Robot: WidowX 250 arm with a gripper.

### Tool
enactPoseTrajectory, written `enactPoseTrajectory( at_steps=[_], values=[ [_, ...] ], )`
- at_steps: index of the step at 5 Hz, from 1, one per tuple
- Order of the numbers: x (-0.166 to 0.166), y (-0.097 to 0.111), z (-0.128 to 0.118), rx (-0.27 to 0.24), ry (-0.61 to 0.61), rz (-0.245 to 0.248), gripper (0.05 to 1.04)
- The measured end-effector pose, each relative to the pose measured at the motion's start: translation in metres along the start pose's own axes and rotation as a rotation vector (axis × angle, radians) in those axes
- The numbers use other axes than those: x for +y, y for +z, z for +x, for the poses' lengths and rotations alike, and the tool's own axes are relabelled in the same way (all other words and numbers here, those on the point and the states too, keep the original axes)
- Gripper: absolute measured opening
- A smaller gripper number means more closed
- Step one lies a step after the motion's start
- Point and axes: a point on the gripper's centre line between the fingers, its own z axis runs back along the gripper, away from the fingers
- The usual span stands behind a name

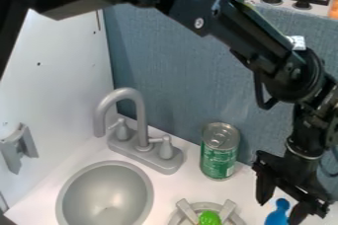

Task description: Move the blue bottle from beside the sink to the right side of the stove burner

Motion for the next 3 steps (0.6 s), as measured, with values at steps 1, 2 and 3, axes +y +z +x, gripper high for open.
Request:
enactPoseTrajectory(
  at_steps=[1, 2, 3],
  values=[
    [-0.004, 0.017, -0.005, -0.027, 0.015, -0.038, 1.009],
    [0.008, 0.044, -0.038, -0.041, 0.073, -0.002, 1.005],
    [0.008, 0.060, -0.087, -0.008, 0.106, 0.058, 1.004]
  ],
)
